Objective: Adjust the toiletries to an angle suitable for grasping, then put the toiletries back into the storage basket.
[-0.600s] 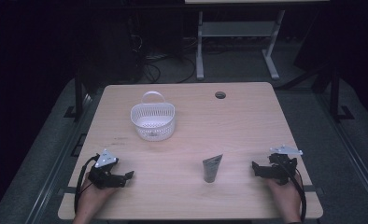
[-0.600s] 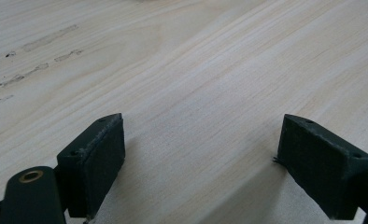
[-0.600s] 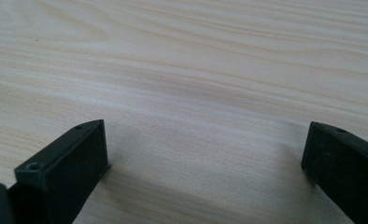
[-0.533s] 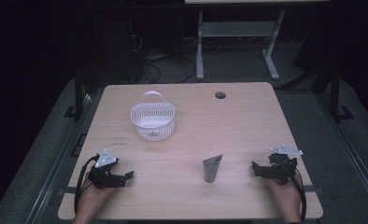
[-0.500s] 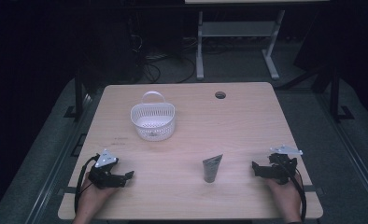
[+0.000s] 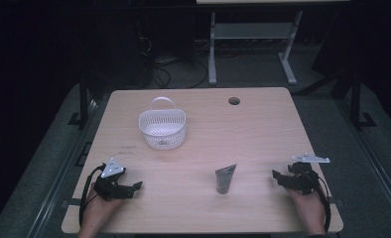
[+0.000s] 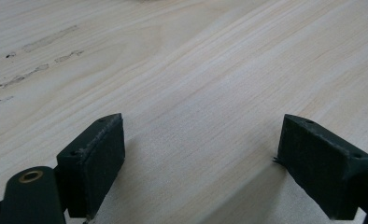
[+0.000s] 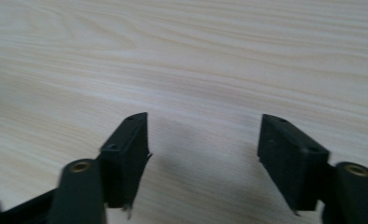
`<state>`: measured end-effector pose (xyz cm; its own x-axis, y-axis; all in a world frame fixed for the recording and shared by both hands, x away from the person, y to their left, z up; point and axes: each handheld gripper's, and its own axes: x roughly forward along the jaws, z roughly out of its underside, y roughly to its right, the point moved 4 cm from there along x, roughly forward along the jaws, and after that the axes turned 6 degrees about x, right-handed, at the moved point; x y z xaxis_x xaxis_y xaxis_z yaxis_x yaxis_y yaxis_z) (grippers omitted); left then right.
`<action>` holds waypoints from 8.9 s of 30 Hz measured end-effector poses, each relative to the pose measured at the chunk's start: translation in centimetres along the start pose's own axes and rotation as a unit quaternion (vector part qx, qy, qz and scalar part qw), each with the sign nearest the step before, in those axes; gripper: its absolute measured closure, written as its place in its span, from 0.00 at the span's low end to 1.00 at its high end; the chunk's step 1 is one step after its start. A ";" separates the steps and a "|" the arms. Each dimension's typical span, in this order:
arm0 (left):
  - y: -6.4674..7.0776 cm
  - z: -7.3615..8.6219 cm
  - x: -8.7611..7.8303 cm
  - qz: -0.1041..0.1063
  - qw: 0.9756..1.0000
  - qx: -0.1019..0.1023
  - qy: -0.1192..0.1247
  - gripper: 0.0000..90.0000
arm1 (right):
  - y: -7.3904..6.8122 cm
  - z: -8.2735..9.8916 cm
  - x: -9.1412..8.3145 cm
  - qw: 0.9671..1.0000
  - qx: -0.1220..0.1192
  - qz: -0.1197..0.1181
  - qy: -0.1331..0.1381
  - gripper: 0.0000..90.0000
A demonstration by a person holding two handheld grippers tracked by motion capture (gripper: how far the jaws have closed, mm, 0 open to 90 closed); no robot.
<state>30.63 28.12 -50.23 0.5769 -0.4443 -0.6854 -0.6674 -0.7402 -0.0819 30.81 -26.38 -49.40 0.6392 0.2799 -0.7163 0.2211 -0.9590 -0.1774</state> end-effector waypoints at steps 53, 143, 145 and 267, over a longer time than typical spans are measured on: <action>0.0 0.0 0.0 0.000 1.000 0.000 0.000 0.16 | -9.0 -4.1 -4.8 0.960 -0.128 -0.247 0.039 1.00; 0.0 0.0 0.0 0.000 1.000 0.000 0.000 0.16 | -11.0 -2.9 -5.4 0.951 -0.148 -0.270 0.029 0.82; 0.0 0.0 0.0 0.000 1.000 0.001 -0.001 0.16 | -10.3 -2.8 -5.1 0.956 -0.144 -0.254 0.033 0.76; 16.5 -19.2 -0.3 0.238 0.957 0.162 0.048 0.15 | 0.0 1.8 0.8 0.998 -0.069 -0.012 0.001 0.02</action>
<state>28.52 6.36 -37.44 0.2021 -0.7476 -0.6327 -0.9669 -0.2549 -0.0077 30.00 -26.25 -51.14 0.6346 0.3021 -0.7113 0.3344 -0.9371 -0.0997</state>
